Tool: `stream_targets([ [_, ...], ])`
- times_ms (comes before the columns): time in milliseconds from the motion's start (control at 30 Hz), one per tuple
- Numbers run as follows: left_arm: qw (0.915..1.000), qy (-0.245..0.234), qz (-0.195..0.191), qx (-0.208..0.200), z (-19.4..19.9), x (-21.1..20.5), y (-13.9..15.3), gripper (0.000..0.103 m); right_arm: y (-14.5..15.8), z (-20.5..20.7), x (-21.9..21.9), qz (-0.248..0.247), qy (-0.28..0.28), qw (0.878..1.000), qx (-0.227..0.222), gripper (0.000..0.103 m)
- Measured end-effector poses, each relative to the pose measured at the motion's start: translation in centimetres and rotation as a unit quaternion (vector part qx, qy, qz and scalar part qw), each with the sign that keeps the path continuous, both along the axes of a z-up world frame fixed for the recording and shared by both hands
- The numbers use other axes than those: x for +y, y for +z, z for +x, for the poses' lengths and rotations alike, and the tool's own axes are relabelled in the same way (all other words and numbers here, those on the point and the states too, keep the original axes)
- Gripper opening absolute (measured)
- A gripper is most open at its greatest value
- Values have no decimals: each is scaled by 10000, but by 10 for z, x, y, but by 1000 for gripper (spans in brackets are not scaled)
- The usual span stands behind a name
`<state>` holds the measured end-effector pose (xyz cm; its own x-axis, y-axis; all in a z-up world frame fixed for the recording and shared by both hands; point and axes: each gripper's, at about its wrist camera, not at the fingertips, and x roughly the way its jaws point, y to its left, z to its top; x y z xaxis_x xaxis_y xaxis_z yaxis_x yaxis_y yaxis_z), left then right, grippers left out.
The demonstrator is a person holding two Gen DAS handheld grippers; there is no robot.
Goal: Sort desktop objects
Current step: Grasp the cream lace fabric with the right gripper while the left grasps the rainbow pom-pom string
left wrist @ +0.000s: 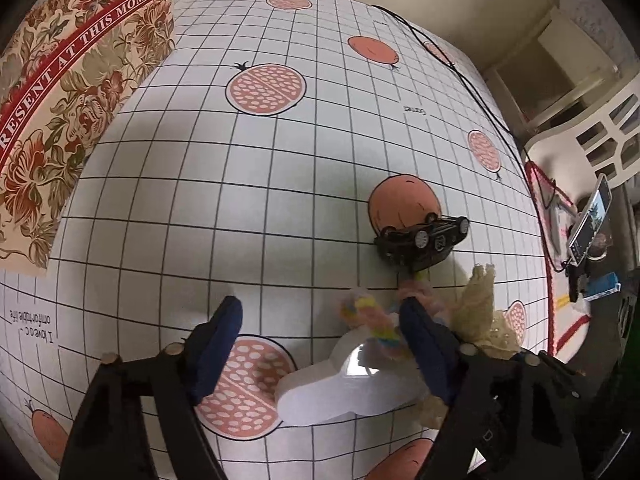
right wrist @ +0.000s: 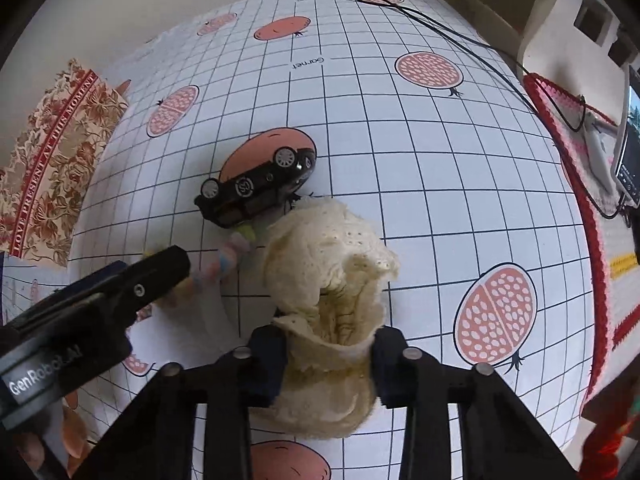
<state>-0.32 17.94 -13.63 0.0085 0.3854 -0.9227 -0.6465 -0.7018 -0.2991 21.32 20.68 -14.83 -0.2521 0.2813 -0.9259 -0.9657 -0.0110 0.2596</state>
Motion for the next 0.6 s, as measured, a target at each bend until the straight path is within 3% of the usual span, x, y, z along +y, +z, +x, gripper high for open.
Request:
stream_targets([
  [133,9999,-138,48,23,5,3,2,70,9,6,-2,108,-80,9999,99,34],
  [400,9978,-599,137,236,22,15,13,36,4,26,17,63,-342,9990,274,34],
  [467,9972,-691,99,281,25,18,13,21,4,24,15,67,-402,9987,311,34],
  [600,9948,-890,-99,484,33,26,10,14,1,21,16,67,-458,9983,342,34],
])
